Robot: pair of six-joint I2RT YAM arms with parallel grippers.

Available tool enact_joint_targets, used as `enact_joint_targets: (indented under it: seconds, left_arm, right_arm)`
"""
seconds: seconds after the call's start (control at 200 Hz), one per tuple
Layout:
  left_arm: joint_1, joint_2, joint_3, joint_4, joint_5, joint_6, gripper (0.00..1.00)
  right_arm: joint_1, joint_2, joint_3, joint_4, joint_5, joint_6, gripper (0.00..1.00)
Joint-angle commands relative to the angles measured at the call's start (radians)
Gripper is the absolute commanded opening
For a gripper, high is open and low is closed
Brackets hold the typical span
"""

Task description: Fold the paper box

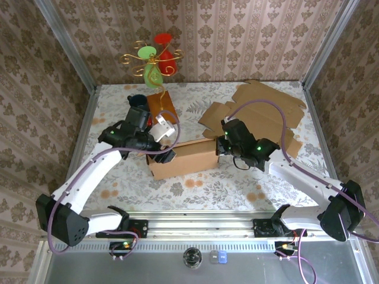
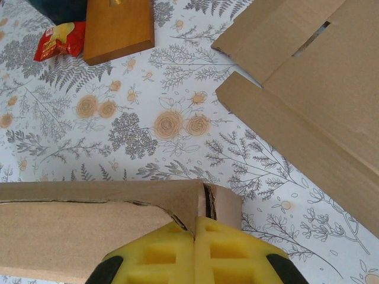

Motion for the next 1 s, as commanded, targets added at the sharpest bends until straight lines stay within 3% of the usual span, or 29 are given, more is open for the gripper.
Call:
enact_joint_targets:
  seconds: [0.0,0.185,0.27,0.415,0.455,0.6,0.77,0.995]
  left_arm:
    - [0.030,-0.061,0.006,0.010,-0.041,-0.071,0.84]
    - [0.047,-0.070,0.128,-0.215,-0.240,-0.160,0.59]
    - [0.052,-0.045,0.180,-0.346,-0.311,-0.215,0.56]
    - [0.052,-0.065,0.177,-0.451,-0.313,-0.255,0.58]
    - [0.091,-0.076,0.163,-0.460,-0.314,-0.265,0.59]
    - [0.159,-0.089,0.124,-0.444,-0.308,-0.282,0.62]
    - [0.175,-0.062,0.121,-0.389,-0.297,-0.259,0.64]
    - [0.175,-0.034,0.106,-0.347,-0.229,-0.255,0.50]
  right_arm:
    - [0.009,0.021,0.020,-0.071,0.039,0.023,0.00]
    - [0.010,0.026,0.032,-0.085,0.045,0.027,0.00]
    - [0.010,0.032,0.039,-0.087,0.045,0.027,0.00]
    - [0.011,0.043,0.043,-0.085,0.041,0.029,0.00]
    - [0.011,0.047,0.045,-0.085,0.039,0.030,0.00]
    - [0.012,0.046,0.042,-0.083,0.035,0.030,0.00]
    - [0.011,0.038,0.034,-0.087,0.034,0.027,0.00]
    - [0.011,0.033,0.032,-0.088,0.034,0.029,0.00]
